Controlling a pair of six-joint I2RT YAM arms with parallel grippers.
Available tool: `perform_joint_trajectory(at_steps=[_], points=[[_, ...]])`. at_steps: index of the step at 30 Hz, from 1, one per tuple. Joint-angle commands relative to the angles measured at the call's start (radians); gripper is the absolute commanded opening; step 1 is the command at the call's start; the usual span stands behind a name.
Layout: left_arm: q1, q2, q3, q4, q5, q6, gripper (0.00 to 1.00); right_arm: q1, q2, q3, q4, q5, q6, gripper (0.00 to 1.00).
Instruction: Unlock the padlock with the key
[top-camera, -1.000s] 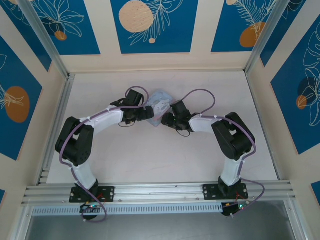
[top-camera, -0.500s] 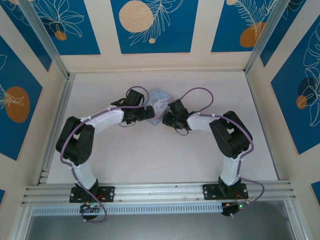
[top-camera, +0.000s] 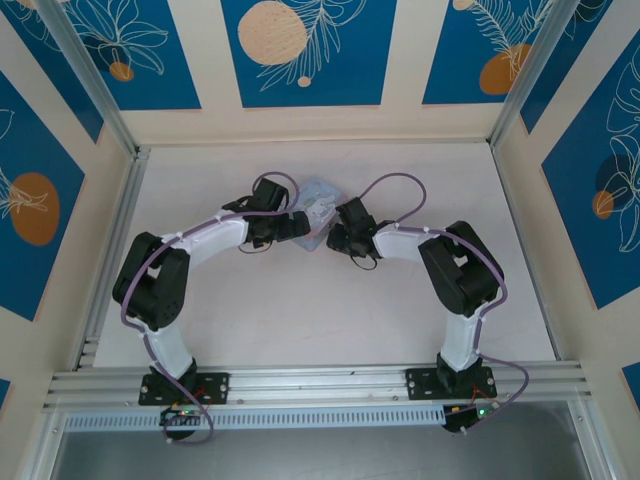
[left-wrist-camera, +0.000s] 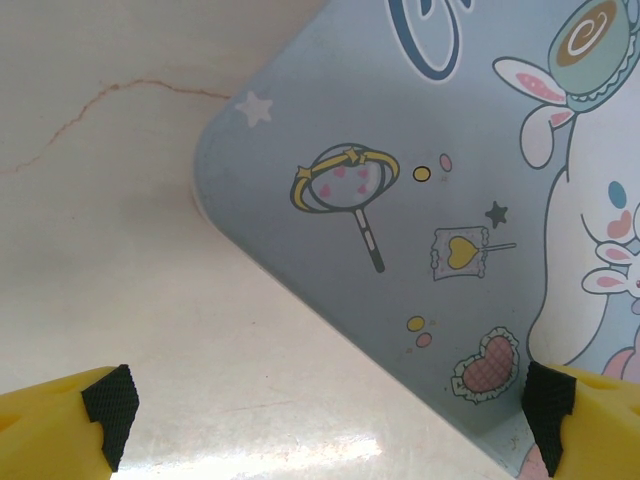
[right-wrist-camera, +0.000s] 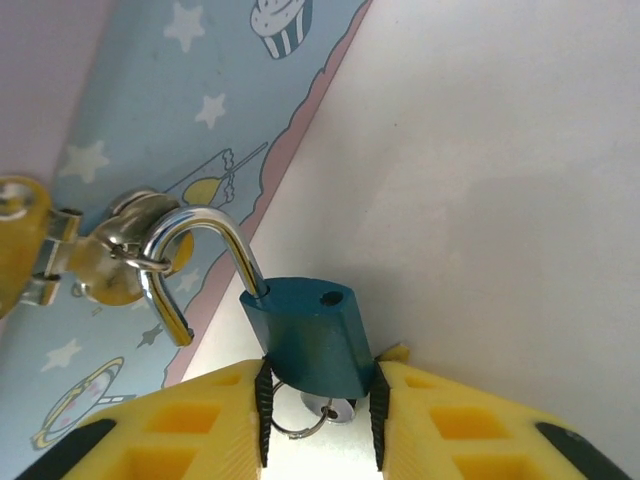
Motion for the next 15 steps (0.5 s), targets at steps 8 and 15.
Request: perform_joint_trajectory(at_steps=[8, 15], points=[[-0.006, 0.025, 0.027, -0.012, 0.018, -0.013, 1.00, -0.024, -0.013, -0.037, 0.016, -0.031, -0.008, 0.19], [-0.006, 0.033, 0.035, -0.014, 0.021, -0.014, 1.00, -0.037, -0.037, -0.063, 0.036, -0.064, -0.010, 0.08]])
